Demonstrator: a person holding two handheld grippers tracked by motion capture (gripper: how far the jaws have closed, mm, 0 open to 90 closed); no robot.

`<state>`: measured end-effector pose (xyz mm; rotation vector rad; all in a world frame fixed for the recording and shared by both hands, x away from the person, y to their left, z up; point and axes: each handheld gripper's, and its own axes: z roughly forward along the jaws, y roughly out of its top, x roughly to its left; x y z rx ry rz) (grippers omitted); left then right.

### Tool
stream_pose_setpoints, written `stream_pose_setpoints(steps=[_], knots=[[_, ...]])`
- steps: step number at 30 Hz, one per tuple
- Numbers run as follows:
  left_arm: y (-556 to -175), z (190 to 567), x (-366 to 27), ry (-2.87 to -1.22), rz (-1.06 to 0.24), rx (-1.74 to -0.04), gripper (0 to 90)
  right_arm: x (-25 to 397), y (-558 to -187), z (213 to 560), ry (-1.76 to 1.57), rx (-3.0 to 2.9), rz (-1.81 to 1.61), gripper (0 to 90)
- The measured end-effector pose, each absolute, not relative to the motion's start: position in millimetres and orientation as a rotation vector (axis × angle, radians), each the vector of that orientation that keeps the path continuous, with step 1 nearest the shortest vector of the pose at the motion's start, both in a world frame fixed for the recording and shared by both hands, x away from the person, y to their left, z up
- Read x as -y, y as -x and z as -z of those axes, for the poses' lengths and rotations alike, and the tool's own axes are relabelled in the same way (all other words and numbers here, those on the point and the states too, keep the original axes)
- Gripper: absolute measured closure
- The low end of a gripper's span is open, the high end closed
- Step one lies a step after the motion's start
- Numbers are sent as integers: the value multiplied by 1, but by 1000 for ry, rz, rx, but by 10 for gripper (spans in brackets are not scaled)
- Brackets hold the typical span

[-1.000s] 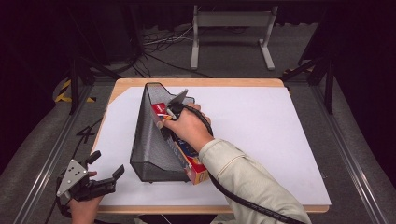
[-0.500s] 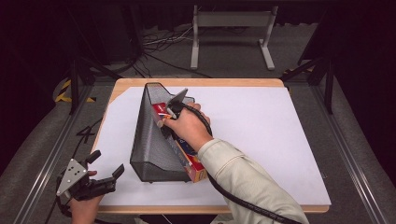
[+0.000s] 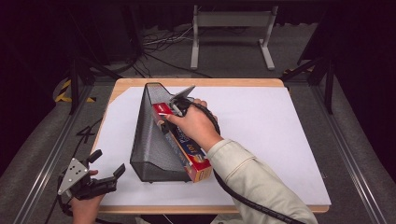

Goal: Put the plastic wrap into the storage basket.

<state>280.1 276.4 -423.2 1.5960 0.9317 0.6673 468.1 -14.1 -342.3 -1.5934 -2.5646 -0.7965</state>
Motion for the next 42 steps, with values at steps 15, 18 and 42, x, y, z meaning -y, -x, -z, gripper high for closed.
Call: stream_pose_setpoints(steps=[15,18,42], knots=[[-282,423,-272,-1609,-668,-920,33,65,-436,306,1338,2730,1231,170],[-282,424,-272,-1609,-671,-919,33,80,-428,301,1303,2759,1266,170],[-283,426,-272,-1635,-659,-929,32,243,-376,277,1202,2836,1522,145]])
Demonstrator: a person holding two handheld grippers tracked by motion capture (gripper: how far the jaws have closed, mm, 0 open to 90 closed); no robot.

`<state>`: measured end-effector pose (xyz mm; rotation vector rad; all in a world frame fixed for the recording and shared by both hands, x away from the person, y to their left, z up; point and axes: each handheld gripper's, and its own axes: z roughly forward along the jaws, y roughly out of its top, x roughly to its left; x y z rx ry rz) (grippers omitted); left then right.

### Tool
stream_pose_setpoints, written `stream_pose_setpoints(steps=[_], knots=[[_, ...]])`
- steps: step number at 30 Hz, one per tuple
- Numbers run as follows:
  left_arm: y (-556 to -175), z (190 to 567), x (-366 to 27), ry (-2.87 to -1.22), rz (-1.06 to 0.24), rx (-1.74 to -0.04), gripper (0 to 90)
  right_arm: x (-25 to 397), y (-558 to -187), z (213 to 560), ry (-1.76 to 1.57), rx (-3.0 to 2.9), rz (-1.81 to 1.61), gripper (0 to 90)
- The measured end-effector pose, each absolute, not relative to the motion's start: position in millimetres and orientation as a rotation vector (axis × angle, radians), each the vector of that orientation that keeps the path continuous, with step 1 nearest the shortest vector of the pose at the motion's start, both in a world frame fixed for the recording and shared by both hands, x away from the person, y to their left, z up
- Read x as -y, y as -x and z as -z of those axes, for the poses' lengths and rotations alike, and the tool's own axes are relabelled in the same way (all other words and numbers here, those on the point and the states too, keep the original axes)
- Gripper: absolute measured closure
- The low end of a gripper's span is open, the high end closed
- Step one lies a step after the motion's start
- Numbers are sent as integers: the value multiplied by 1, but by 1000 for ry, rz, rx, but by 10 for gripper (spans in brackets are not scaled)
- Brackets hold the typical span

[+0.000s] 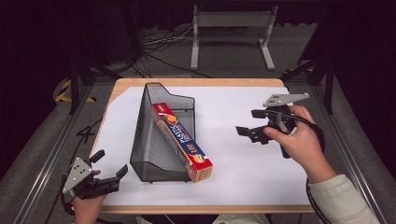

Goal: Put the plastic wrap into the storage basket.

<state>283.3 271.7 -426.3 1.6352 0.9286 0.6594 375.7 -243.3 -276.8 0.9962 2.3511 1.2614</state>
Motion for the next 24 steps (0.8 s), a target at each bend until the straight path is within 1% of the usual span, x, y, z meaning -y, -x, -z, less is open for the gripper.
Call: stream_pose_setpoints(steps=[7,12,14,15,19,24], knots=[[-284,426,-270,-1647,-658,-926,31,290,-365,298,-922,-2221,-1347,147],[-284,427,-268,-1655,-662,-923,30,312,-360,324,-916,-2207,-1340,146],[-284,427,-269,-1654,-663,-924,30,314,-359,328,-910,-2205,-1331,145],[-284,427,-269,-1656,-662,-924,29,320,-359,339,-903,-2208,-1301,145],[-284,427,-269,-1658,-660,-926,28,330,-355,363,-906,-2186,-1280,145],[-285,428,-267,-1665,-659,-917,28,336,-353,397,-944,-2149,-1305,153]])
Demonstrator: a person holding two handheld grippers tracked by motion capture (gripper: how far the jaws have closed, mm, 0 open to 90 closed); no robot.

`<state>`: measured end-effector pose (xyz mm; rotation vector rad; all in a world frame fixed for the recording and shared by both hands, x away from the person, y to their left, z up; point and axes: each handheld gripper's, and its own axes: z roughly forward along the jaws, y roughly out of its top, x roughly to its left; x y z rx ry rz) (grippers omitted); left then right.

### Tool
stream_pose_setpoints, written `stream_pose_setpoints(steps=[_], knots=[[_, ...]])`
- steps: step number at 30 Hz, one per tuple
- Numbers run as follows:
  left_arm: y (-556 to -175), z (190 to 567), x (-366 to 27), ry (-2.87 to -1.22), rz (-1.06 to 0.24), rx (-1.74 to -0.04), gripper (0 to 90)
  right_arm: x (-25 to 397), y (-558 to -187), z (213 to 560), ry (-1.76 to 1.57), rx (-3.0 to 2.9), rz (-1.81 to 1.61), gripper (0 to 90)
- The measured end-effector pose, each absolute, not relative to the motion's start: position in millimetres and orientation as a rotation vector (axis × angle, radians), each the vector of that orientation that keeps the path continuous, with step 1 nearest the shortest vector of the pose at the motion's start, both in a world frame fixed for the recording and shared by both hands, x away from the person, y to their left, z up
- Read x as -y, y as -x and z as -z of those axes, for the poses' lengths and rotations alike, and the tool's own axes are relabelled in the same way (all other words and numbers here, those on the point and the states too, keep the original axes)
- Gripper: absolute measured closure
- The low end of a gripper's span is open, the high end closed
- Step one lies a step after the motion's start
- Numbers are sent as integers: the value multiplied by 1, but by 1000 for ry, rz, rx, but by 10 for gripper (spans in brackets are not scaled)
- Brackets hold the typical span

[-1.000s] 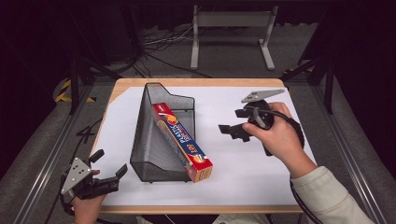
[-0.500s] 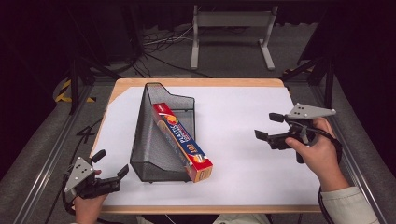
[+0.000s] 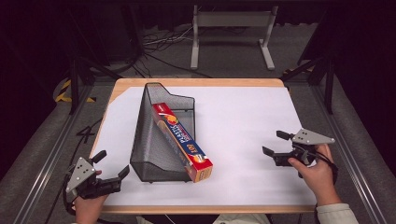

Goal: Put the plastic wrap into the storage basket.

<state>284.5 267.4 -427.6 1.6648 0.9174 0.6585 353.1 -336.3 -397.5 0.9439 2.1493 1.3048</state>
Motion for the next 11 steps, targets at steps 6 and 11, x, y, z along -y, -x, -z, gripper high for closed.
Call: stream_pose_setpoints(steps=[6,11], knots=[[-286,428,-267,-1669,-658,-912,29,339,-347,410,-958,-2158,-1289,150],[-287,427,-266,-1670,-653,-904,28,340,-344,417,-959,-2164,-1282,150]])
